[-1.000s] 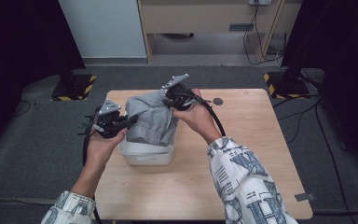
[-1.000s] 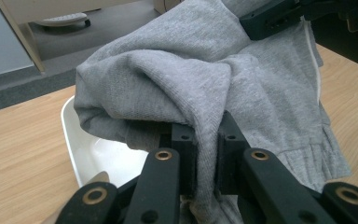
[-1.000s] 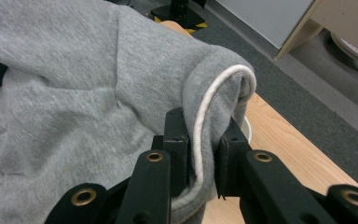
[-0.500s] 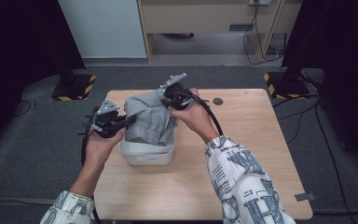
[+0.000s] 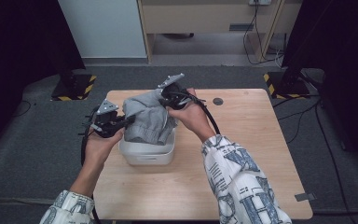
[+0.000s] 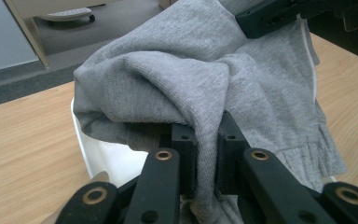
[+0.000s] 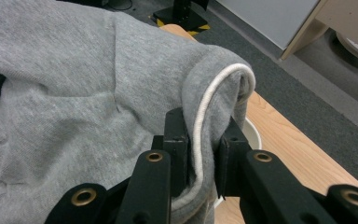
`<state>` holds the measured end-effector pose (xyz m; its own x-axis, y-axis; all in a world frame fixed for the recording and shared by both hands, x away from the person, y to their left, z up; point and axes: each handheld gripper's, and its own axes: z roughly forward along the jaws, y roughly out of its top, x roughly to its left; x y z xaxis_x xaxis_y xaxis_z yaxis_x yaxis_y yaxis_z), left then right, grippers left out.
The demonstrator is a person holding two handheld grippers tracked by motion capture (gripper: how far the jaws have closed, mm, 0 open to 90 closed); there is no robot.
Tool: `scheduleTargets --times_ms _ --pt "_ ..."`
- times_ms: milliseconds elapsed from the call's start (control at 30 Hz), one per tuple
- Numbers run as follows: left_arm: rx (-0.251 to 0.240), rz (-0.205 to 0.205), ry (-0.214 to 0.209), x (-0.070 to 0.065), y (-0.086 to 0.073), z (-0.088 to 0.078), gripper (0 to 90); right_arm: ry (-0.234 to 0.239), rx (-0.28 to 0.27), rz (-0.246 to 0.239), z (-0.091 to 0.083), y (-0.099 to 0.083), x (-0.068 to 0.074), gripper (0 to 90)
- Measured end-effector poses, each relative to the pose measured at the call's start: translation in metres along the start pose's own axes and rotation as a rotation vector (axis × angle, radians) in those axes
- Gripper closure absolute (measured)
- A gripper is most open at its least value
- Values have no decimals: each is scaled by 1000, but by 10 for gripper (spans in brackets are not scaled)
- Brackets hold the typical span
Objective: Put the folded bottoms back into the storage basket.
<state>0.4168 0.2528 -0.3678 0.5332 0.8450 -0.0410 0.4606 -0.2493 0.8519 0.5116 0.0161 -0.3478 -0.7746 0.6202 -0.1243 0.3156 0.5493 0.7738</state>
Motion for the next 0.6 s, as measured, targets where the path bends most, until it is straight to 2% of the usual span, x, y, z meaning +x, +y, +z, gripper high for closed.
scheduleTargets --times_ms 600 --pt "12 -8 17 12 -9 -4 811 21 10 -8 20 2 11 779"
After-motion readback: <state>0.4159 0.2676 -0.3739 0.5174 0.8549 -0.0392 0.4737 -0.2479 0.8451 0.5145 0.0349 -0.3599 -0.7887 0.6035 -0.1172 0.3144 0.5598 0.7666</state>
